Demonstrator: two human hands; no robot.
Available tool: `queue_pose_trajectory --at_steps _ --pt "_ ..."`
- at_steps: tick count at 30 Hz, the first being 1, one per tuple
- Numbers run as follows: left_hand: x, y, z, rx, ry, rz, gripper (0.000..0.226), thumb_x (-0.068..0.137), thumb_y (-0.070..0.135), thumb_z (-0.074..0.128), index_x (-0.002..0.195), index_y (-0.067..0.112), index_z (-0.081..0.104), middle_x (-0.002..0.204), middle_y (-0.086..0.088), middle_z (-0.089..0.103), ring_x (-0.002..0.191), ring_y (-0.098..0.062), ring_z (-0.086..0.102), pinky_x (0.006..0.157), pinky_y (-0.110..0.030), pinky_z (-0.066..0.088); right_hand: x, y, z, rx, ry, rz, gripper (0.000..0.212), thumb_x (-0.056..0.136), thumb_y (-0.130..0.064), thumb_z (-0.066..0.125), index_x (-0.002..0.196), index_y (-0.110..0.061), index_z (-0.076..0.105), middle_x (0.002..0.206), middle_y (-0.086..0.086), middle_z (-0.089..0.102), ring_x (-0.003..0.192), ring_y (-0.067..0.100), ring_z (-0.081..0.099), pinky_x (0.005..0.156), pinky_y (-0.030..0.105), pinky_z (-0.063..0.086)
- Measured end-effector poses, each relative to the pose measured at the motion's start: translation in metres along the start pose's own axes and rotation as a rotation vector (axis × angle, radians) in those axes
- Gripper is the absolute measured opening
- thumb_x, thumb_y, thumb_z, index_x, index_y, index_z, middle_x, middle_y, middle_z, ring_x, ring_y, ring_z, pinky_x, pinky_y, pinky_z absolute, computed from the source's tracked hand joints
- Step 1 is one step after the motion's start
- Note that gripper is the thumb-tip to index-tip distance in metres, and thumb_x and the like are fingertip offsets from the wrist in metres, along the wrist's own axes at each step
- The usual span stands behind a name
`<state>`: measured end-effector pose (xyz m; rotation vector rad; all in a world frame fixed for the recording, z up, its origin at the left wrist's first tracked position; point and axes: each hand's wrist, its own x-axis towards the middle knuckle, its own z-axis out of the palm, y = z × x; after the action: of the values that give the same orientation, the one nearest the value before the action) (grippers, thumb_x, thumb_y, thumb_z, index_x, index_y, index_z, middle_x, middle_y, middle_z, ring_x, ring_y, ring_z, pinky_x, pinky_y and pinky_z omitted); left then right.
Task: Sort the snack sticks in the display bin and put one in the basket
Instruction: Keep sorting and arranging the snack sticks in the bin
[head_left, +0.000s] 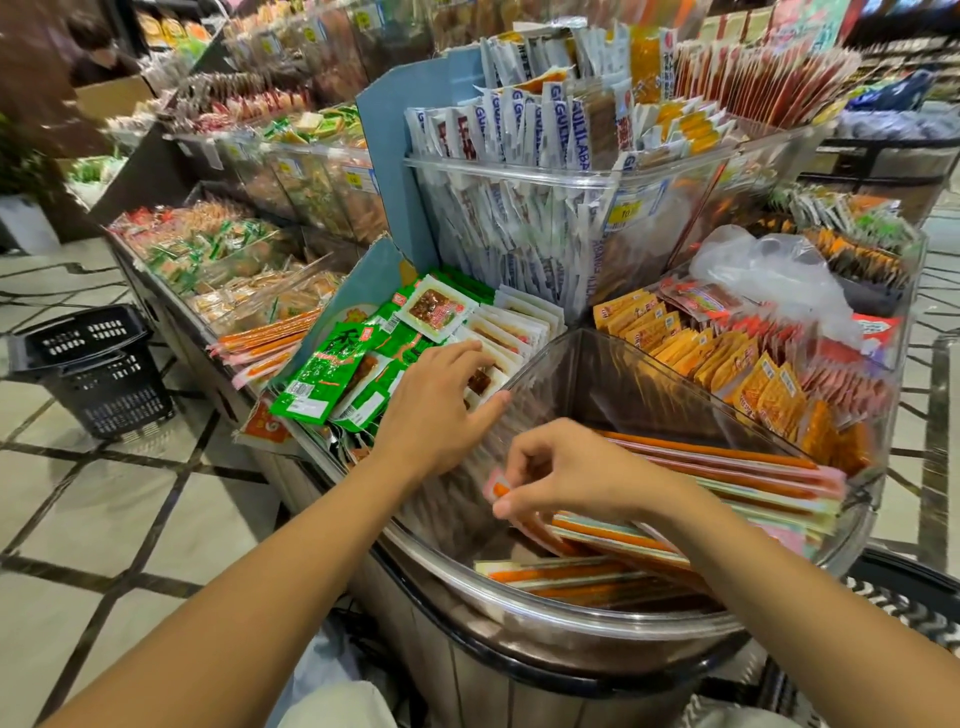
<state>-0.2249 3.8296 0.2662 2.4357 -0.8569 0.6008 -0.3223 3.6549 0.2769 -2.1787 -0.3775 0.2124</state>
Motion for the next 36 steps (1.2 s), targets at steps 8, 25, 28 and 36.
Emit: queue_pose_trajectory --at_steps 8,25,28,36 --pt "0.0 0.003 -0.002 0.034 -0.017 0.006 0.042 0.095 0.047 0.061 0.128 0.02 0.064 0.141 0.003 0.056 0.13 -0.018 0.048 0.111 -0.037 0.038 -0.036 -0.011 -0.039 0.41 0.437 -0.117 0.018 0.085 0.003 0.074 0.092 0.007 0.058 0.086 0.029 0.07 0.067 0.036 0.066 0.062 0.037 0.058" --pt "-0.037 0.067 -0.005 -0.143 -0.225 0.149 0.045 0.093 0.068 0.04 0.113 0.035 0.064 0.095 0.019 0.068 0.087 -0.003 0.062 0.076 -0.031 0.052 -0.075 -0.035 -0.077 0.347 0.707 -0.075 0.033 0.109 -0.008 0.035 0.106 0.007 0.065 0.086 0.01 0.077 0.064 0.023 0.073 0.059 0.028 0.058" --pt "-0.045 0.062 0.004 -0.172 -0.406 0.091 0.028 0.09 0.061 0.062 0.105 0.038 0.064 0.087 0.023 0.067 0.082 0.004 0.063 0.075 -0.027 0.053 -0.078 -0.034 -0.078 0.338 0.732 -0.067 0.034 0.109 -0.01 0.034 0.107 0.004 0.064 0.09 0.009 0.077 0.068 0.024 0.074 0.062 0.028 0.059" --pt "-0.045 0.063 0.004 -0.209 -0.458 0.121 0.012 0.092 0.041 0.067 0.086 0.03 0.063 0.077 0.013 0.066 0.074 -0.002 0.06 0.067 -0.028 0.048 -0.076 -0.029 -0.063 0.425 0.759 -0.022 0.011 0.099 -0.006 0.059 0.109 -0.011 0.059 0.092 0.014 0.076 0.065 0.023 0.072 0.06 0.029 0.06"
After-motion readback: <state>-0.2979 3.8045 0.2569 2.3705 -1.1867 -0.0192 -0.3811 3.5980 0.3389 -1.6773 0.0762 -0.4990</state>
